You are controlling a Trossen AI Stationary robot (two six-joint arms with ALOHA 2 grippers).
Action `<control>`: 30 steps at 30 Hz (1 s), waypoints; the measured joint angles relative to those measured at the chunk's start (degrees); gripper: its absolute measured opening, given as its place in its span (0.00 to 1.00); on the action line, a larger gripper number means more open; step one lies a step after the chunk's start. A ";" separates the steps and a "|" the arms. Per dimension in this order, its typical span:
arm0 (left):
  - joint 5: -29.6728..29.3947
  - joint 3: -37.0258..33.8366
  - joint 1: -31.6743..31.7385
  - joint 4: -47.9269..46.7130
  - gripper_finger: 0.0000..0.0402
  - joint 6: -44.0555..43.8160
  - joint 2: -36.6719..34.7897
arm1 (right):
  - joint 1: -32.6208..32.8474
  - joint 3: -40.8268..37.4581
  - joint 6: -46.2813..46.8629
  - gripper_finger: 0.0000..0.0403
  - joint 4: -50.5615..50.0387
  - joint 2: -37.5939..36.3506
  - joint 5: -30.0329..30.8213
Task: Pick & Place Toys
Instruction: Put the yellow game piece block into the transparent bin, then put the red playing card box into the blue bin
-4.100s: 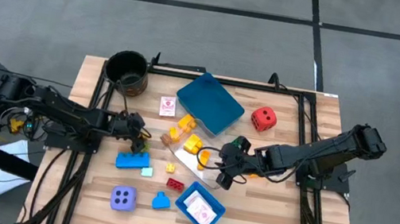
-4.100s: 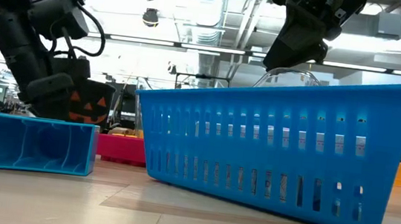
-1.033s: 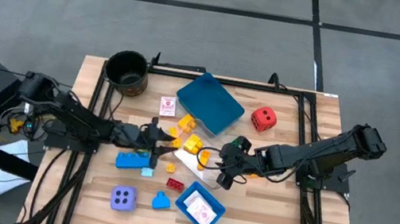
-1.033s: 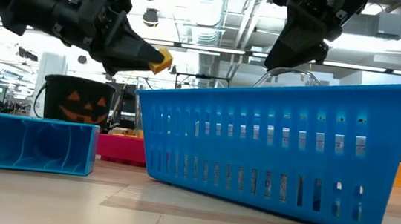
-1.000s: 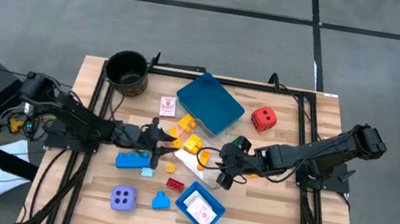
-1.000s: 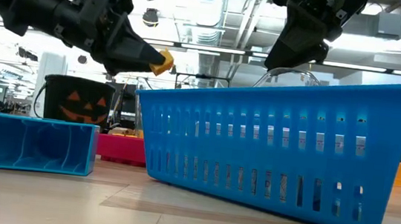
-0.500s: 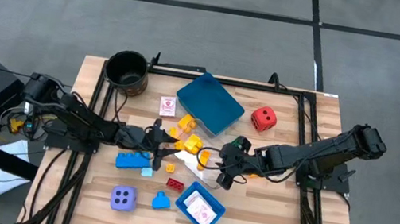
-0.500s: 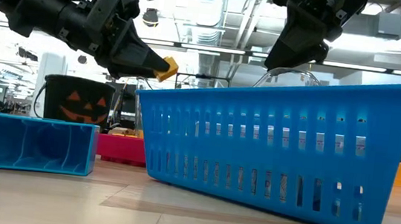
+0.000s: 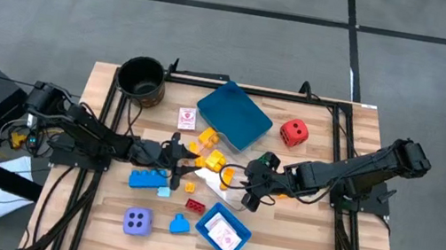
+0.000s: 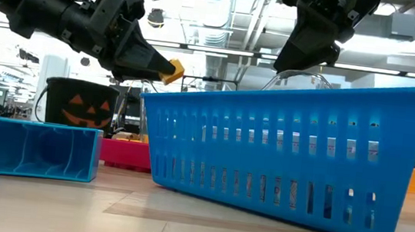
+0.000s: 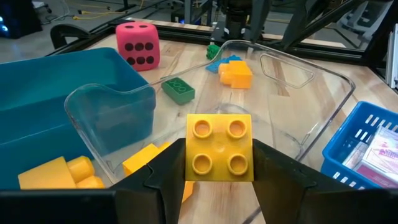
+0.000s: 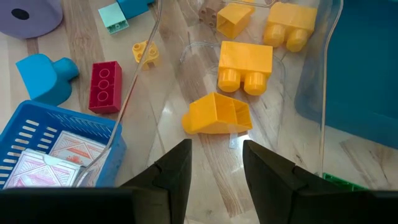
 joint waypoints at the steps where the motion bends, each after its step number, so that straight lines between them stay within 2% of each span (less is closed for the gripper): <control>1: 0.00 0.00 0.00 -0.02 0.41 0.00 0.00 | -0.02 0.00 0.00 0.34 0.00 0.00 0.00; 13: -0.30 -0.02 0.04 -0.02 0.41 0.02 -0.02 | -0.02 0.02 0.00 0.34 0.00 0.00 0.00; 22: -6.55 -0.05 -0.03 -0.18 0.41 0.02 -0.30 | -0.02 0.00 0.00 0.34 -0.02 0.00 0.00; 28: -8.32 -0.15 -1.72 -0.41 0.37 0.02 -6.37 | -0.02 0.00 -0.02 0.34 -0.06 0.00 0.00; 30: -12.27 -0.13 -2.91 -2.43 0.34 0.02 -9.77 | 0.00 0.01 -0.02 0.34 -0.07 0.00 0.00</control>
